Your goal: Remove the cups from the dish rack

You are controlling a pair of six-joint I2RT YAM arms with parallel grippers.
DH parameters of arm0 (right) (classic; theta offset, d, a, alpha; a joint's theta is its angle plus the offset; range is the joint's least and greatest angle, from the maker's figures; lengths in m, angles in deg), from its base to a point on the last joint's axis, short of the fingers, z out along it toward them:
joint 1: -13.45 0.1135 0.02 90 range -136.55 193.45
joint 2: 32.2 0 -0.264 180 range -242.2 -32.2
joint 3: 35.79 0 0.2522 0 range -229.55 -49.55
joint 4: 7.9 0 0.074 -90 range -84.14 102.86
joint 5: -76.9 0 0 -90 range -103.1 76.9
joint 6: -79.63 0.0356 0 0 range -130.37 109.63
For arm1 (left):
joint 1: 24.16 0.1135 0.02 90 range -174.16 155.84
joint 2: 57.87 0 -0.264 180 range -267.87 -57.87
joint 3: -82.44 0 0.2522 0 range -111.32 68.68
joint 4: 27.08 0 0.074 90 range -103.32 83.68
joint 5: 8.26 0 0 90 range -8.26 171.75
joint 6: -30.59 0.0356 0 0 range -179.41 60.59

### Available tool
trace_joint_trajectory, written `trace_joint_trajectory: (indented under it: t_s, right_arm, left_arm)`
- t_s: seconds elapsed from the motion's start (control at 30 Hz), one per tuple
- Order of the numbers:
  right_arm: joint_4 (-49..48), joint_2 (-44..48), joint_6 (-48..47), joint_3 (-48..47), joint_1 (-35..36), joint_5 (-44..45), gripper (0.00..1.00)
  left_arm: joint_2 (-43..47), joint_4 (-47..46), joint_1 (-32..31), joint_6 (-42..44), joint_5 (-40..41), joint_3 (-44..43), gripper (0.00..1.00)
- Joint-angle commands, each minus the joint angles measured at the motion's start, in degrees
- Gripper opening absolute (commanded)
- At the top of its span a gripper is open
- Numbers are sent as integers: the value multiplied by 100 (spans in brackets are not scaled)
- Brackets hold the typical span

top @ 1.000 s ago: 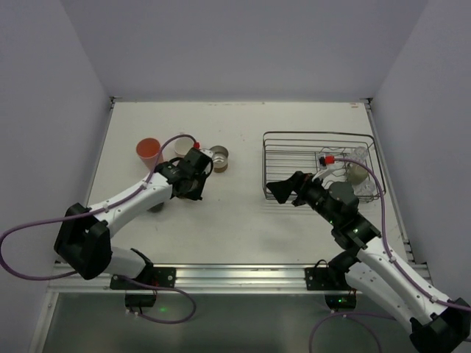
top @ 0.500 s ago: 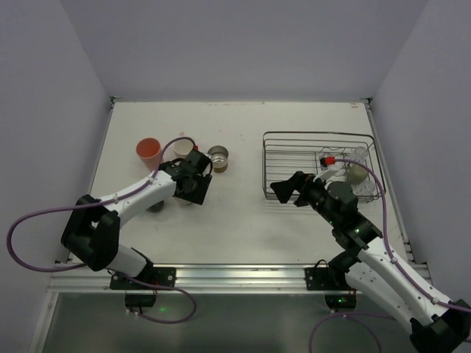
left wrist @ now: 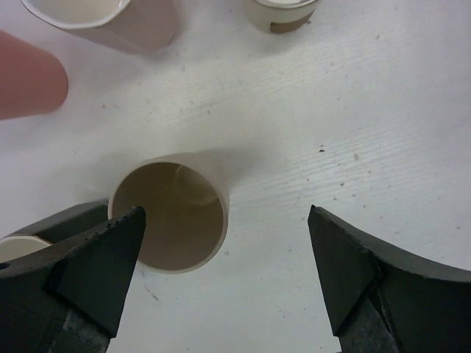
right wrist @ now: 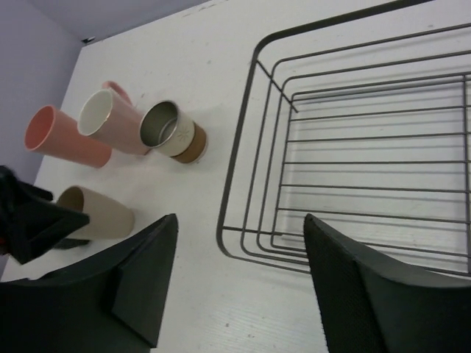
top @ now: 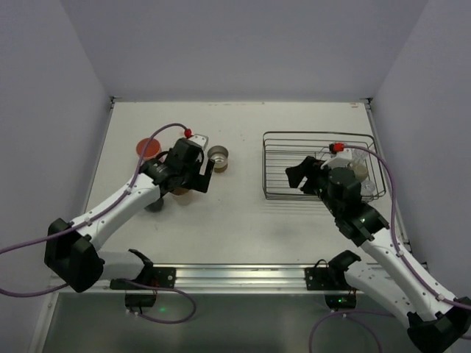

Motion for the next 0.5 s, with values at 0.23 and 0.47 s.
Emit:
trace_joint_trajectory:
  t_s: [0.23,0.47]
  right_arm:
    - [481,-578,-196,-253,-1775,1177,47]
    - [560,-1105,-223,-455,-2769,1828,47]
  left_arm:
    - [2340,-1569,10,186,-2305,434,100]
    - [3662,-2361,1,72,-3443,1611,100]
